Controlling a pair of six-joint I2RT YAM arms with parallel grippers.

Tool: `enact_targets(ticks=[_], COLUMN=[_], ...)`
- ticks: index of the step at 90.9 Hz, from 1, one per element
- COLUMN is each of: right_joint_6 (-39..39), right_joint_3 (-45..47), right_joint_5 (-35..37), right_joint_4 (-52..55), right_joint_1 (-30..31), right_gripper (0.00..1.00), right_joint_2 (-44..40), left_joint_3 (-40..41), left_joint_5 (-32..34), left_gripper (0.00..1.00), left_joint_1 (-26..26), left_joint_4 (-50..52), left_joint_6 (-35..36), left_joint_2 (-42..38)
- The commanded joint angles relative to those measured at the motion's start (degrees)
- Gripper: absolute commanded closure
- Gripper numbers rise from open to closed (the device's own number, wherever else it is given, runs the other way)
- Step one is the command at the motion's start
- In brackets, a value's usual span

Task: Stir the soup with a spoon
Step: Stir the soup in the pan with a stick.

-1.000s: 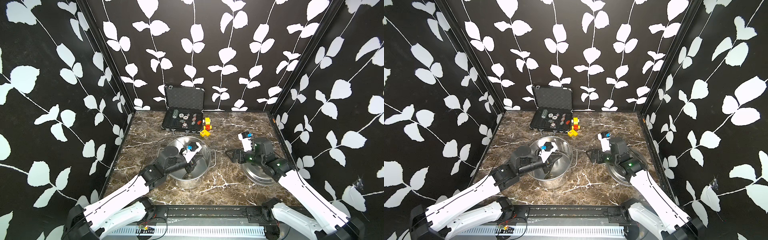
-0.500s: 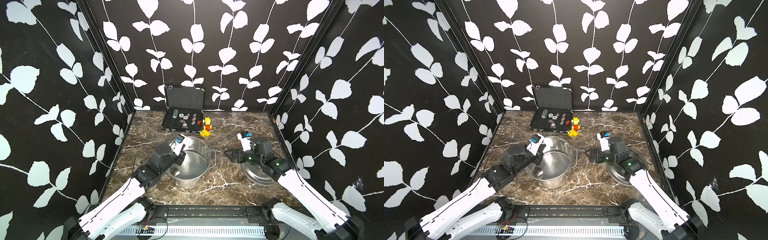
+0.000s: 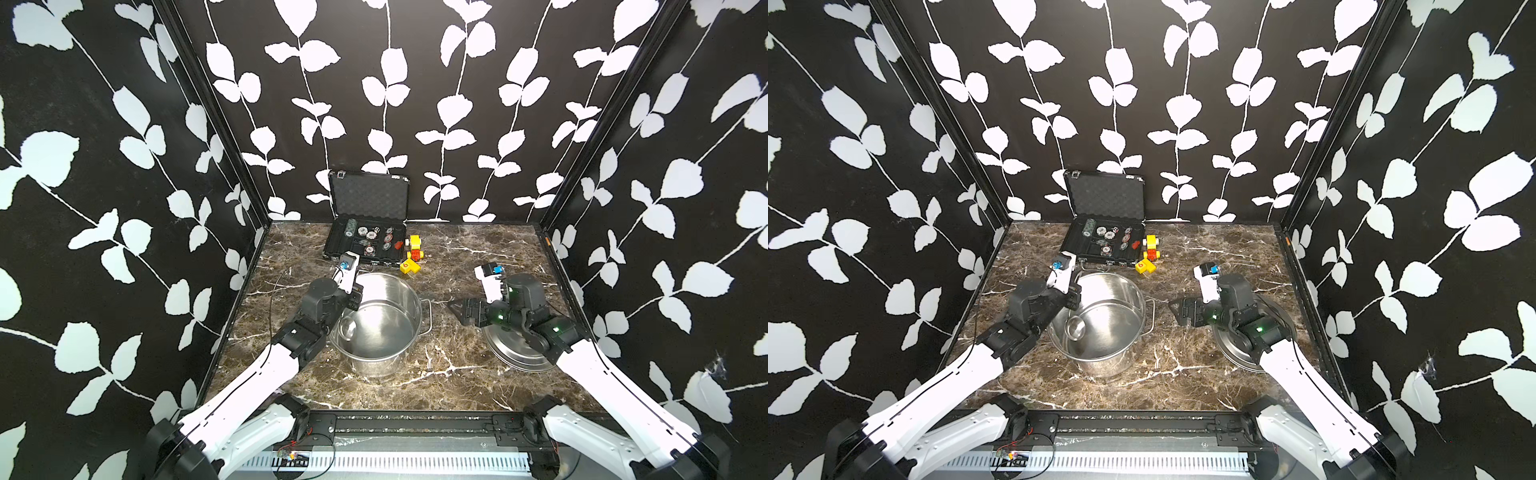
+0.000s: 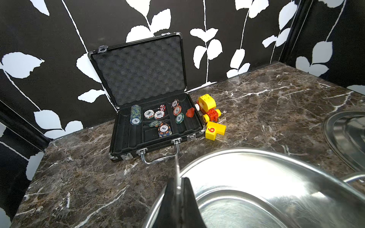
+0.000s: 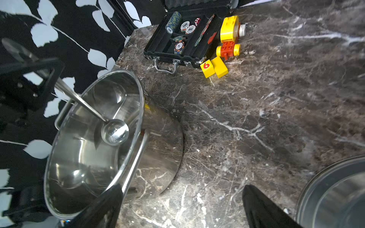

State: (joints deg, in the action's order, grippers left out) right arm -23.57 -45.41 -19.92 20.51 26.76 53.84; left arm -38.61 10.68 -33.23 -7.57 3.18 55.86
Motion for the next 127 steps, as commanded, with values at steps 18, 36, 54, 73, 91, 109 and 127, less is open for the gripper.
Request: enact_targets(ticks=[18,36,54,73,91,109,127], right_joint_6=[0.0,-0.2,-0.3,-0.5,-0.9,-1.6,-2.0], right_joint_3=[-1.1,-1.6,-1.3,-0.9,-0.8,-0.5,-0.5], right_joint_5=[2.8,3.8,4.3,4.7,3.7,2.8,2.4], right_joint_4=[-0.1,0.4,0.7,0.4,-1.1,-2.7,-3.9], right_joint_1=[0.6,0.5,0.6,0.5,0.5,0.5,0.7], right_gripper=[0.01,0.01,0.01,0.01,0.01,0.01,0.01], right_joint_2=[-1.6,-1.3,-1.5,-1.3,-0.1,0.9,1.8], left_joint_3=[-8.7,-13.3,-15.6,-13.4,-8.3,-2.3,2.8], left_joint_5=[-15.5,-29.8,-35.2,-38.0,-38.9,-37.9,-35.5], left_gripper=[1.0,1.0,1.0,1.0,1.0,1.0,1.0], left_joint_1=[0.4,-0.8,-6.2,-11.0,-13.0,-13.1,-13.0], left_joint_4=[-8.8,-14.9,-14.9,-10.9,-4.6,0.5,3.1], left_joint_6=[2.3,-1.0,3.2,6.2,8.5,8.5,7.2], left_joint_2=[11.2,19.1,22.0,19.3,12.4,2.5,-6.3])
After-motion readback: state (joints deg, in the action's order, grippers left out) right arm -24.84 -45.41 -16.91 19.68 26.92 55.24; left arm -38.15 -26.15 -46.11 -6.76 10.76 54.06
